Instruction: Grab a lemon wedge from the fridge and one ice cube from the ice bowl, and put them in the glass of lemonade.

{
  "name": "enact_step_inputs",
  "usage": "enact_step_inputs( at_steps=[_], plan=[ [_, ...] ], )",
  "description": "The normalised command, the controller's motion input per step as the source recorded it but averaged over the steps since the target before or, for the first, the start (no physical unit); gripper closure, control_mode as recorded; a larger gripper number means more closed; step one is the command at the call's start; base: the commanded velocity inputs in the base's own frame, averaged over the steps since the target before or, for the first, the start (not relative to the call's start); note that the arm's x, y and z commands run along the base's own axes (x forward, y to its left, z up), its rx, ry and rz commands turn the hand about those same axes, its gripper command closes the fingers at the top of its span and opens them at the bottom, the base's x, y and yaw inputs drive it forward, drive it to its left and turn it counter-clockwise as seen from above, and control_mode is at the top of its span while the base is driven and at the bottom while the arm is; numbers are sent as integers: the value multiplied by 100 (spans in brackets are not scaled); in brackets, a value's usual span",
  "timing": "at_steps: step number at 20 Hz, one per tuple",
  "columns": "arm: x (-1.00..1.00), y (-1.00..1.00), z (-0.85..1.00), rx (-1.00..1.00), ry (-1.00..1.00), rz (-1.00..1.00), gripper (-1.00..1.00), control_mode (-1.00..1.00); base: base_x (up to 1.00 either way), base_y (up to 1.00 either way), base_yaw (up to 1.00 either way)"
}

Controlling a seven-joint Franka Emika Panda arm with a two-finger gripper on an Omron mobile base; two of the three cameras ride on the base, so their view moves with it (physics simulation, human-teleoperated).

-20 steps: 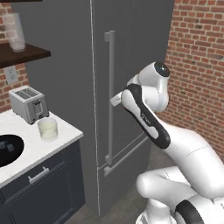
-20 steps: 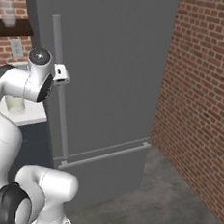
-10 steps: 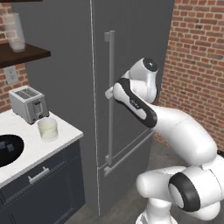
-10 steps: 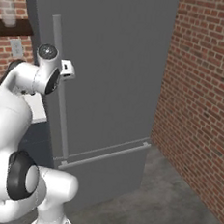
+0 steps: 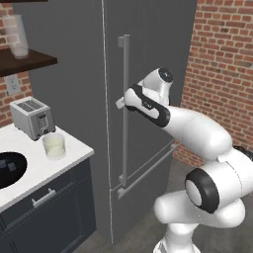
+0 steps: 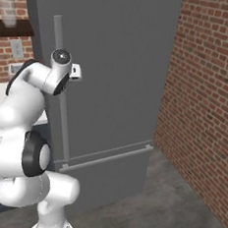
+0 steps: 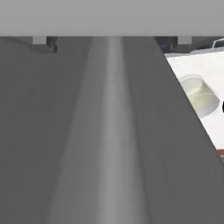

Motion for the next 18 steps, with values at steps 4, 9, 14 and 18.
enact_step_inputs(
  at_steps=[4,9,14,18],
  plan=[
    [42,3,-14,11,-5,3,-100,-100,0,0,0],
    [34,25,-11,6,-1,1,-100,-100,0,0,0],
    [28,28,-1,0,0,1,-100,-100,0,0,0],
    [14,31,0,0,0,0,-100,-100,0,0,0]
  ],
)
